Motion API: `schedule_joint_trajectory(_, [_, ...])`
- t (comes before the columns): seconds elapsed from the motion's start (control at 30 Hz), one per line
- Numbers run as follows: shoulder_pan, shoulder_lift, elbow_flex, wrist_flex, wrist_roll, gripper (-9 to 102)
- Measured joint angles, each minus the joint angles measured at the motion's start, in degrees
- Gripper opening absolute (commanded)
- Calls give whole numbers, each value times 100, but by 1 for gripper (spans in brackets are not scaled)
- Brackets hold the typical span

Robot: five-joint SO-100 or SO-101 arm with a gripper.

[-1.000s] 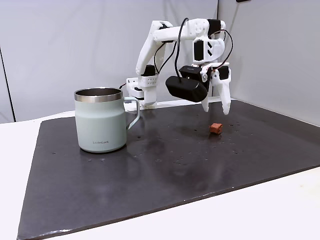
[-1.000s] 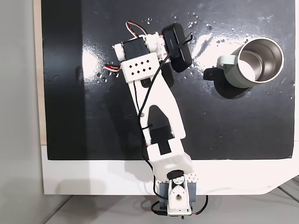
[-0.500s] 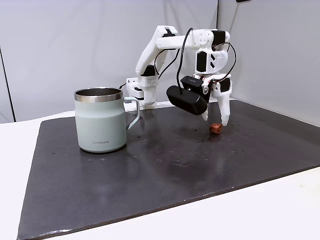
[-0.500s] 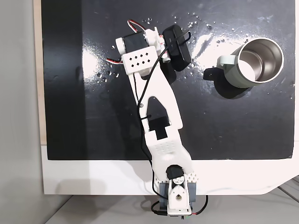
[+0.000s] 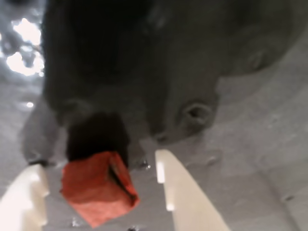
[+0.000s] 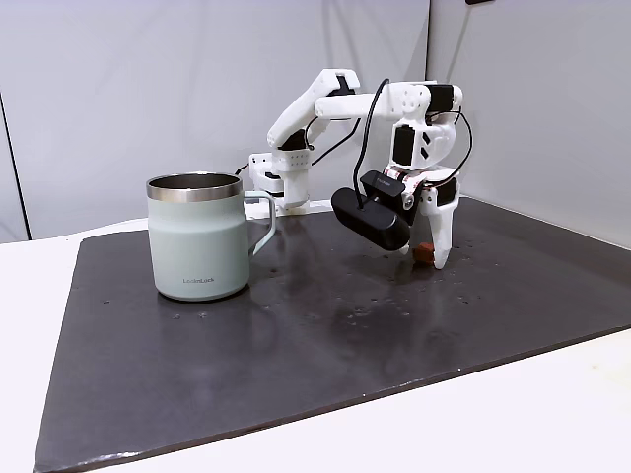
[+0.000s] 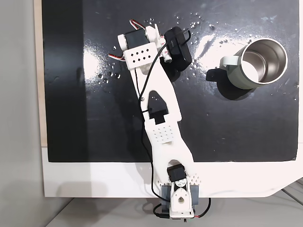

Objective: Grasp a cube and put it in the cup.

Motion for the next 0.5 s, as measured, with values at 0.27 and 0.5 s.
schedule_joint_trajectory(0.27, [9, -519, -940, 378, -26, 21])
schedule_joint_trajectory(0.5, [9, -519, -940, 378, -26, 16])
